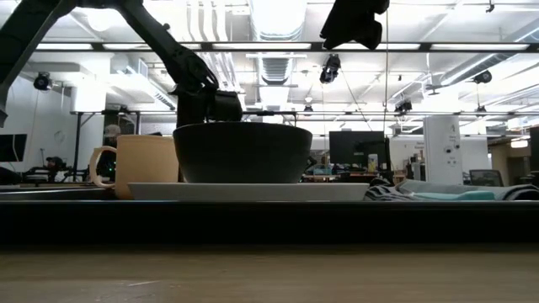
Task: Set up tray
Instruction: Put the blue knife on the gray napkin
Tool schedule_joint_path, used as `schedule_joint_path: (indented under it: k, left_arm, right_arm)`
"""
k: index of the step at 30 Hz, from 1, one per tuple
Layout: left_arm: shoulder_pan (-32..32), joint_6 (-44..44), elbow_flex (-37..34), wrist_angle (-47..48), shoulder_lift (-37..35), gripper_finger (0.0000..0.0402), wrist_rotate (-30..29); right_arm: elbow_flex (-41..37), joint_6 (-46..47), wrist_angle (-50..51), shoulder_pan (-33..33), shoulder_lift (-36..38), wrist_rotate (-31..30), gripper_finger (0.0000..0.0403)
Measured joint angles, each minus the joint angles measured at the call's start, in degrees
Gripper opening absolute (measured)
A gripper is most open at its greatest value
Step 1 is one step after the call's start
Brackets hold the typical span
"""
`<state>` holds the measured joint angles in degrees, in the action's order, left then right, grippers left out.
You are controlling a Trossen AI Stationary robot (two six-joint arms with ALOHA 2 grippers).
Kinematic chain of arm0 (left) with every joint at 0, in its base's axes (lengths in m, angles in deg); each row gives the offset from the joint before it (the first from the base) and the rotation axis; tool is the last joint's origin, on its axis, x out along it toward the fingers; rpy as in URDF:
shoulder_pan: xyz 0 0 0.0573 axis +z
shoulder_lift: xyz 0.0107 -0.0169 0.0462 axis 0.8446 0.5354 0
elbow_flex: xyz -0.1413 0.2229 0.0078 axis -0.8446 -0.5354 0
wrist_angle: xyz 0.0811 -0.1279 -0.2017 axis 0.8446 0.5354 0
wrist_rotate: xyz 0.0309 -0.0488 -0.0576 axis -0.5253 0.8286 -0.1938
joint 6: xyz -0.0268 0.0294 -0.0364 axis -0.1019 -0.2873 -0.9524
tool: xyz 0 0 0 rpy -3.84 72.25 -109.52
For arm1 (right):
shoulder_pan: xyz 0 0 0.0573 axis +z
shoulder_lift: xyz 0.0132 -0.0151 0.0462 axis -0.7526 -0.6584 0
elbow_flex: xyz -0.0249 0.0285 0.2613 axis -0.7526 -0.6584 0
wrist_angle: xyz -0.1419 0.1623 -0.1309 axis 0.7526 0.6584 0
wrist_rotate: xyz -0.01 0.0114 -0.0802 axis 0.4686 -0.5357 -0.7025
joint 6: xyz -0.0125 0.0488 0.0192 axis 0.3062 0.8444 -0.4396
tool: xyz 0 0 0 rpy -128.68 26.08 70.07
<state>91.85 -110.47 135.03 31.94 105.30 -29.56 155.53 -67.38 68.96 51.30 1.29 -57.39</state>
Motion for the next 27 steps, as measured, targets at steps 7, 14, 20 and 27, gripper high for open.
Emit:
schedule_joint_path:
  k: [7, 14, 20, 27]
  left_arm:
    - [-0.15, -1.75, -3.73, -5.20, -0.21, 0.0089, 2.01]
    - [-0.17, 0.68, -4.37, -6.09, -0.28, 0.0084, 2.69]
    - [-0.37, 2.90, -4.31, -6.37, -0.26, 0.0016, 4.04]
    - [-0.77, 3.27, -3.97, -7.80, -0.81, 0.0006, 5.99]
  right_arm:
    - [0.00, 0.00, -0.09, 0.00, 0.00, -0.02, 0.0106]
    - [0.00, -0.04, -0.76, -0.02, 0.00, -0.04, 0.0103]
    - [0.00, -0.59, -4.30, -0.02, 0.02, -0.11, 0.0094]
    - [0.00, -0.34, -6.70, -0.02, 0.22, -0.13, 0.0083]
